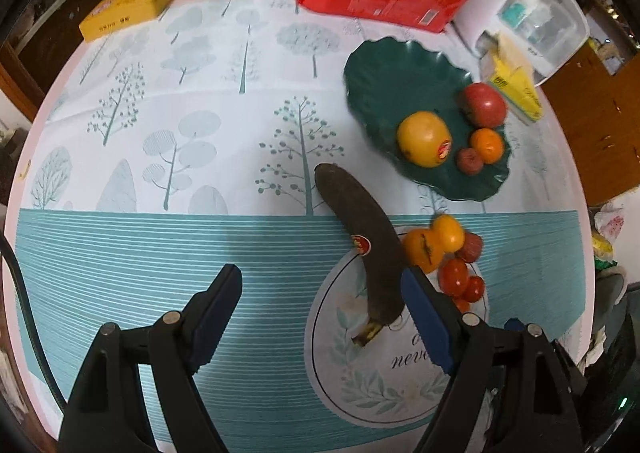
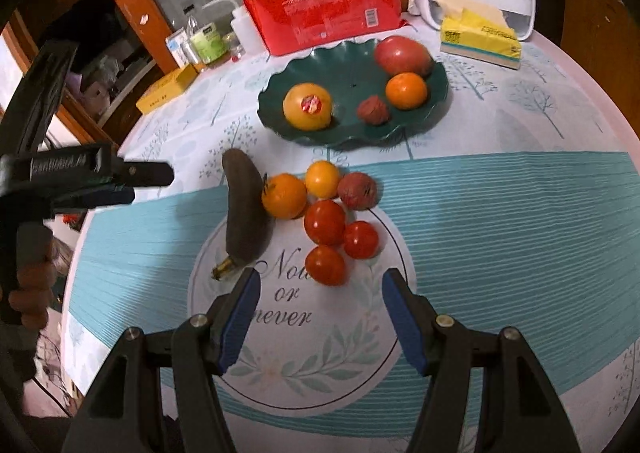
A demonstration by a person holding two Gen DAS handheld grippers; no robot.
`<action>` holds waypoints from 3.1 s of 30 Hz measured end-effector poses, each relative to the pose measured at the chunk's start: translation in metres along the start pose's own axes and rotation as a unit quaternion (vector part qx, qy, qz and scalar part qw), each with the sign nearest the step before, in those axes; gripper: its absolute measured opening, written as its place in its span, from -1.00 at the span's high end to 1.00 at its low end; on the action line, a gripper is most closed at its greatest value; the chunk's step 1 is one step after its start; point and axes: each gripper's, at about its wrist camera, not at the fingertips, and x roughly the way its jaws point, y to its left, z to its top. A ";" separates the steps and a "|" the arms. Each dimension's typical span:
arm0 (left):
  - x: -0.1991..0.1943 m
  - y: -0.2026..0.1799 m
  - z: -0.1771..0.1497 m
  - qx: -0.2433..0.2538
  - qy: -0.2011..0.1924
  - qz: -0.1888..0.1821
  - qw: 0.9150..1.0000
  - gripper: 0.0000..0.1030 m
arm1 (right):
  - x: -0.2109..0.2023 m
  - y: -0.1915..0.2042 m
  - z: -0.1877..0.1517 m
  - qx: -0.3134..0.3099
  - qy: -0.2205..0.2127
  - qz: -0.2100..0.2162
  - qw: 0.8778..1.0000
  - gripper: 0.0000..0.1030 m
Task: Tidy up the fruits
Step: 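Move the left tool to the banana while the right tool moves to a cherry tomato, then grasp the dark banana with the left tool while the right tool grasps a cherry tomato, then lower the banana onto the green plate with the left tool while the right tool places the tomato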
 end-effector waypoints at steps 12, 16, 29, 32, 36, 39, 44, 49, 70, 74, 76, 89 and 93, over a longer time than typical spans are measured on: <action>0.045 -0.017 0.020 -0.039 0.038 0.001 0.999 -0.57 | 0.035 0.007 -0.007 -0.094 0.033 0.005 0.995 -0.03; 0.058 -0.023 0.026 -0.052 0.045 0.004 0.998 -0.57 | 0.041 0.008 -0.008 -0.123 0.033 0.012 0.992 0.07; 0.087 -0.045 0.038 -0.055 0.061 0.042 0.996 -0.39 | 0.051 -0.002 0.001 -0.172 0.013 0.049 0.984 0.33; 0.092 -0.050 0.040 -0.050 0.065 0.051 0.995 -0.29 | 0.051 -0.002 0.001 -0.176 0.012 0.053 0.983 0.35; 0.098 -0.056 0.041 -0.046 0.063 0.062 0.995 -0.05 | 0.052 0.000 0.001 -0.177 0.011 0.057 0.982 0.42; 0.101 -0.060 0.042 -0.043 0.058 0.071 0.995 0.09 | 0.052 -0.001 0.001 -0.176 0.010 0.058 0.983 0.47; 0.099 -0.061 0.040 -0.052 0.054 0.057 0.996 0.23 | 0.052 -0.001 0.000 -0.177 0.011 0.060 0.982 0.48; 0.090 -0.048 0.036 -0.065 0.049 0.040 0.996 0.26 | 0.050 0.001 -0.001 -0.175 0.015 0.064 0.982 0.49; 0.005 -0.015 0.015 -0.043 -0.077 -0.048 0.995 0.32 | 0.027 0.024 0.005 -0.161 -0.014 0.070 0.984 0.49; -0.016 -0.009 0.016 -0.028 -0.103 -0.046 0.993 0.39 | 0.021 0.029 0.013 -0.155 -0.030 0.068 0.985 0.49; -0.024 -0.005 0.022 -0.023 -0.115 -0.042 0.992 0.40 | 0.019 0.031 0.018 -0.154 -0.037 0.065 0.985 0.49; -0.052 -0.002 0.066 0.015 -0.166 -0.025 0.986 0.41 | 0.008 0.028 0.061 -0.140 -0.089 0.052 0.985 0.49; -0.054 -0.009 0.085 0.029 -0.178 -0.020 0.983 0.42 | 0.010 0.023 0.072 -0.138 -0.094 0.046 0.985 0.49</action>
